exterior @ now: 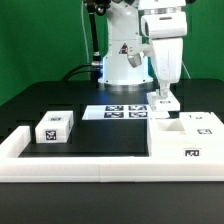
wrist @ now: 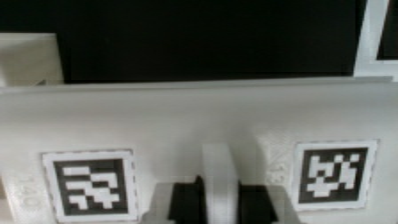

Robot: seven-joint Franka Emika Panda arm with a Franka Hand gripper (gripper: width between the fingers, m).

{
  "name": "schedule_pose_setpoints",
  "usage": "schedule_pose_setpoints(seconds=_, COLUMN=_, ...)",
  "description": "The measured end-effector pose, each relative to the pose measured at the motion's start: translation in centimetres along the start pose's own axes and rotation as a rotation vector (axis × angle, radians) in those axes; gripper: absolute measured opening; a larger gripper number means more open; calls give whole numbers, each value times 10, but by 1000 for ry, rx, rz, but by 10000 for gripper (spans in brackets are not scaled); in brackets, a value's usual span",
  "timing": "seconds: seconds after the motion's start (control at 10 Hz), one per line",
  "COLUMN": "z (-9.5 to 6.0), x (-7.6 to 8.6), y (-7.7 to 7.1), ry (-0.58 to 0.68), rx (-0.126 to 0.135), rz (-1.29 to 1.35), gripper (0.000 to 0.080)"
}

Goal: Assemble cabinet

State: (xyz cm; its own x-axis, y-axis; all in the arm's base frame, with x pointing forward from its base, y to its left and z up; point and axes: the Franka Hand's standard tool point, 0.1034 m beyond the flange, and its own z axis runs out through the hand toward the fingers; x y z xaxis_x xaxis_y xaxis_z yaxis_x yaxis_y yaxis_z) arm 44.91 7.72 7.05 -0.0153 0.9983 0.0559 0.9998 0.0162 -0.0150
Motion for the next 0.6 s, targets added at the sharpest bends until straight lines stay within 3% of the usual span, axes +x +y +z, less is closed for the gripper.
schedule_pose_setpoints(seconds=0.1, z=-1, x=-2, y=0, ry=-5, rx=13, rz=2, gripper=62)
schedule_pose_setpoints(seconds=0.6, z=0, x=1, y=4, ry=-6, rx=26, rz=31, gripper=62)
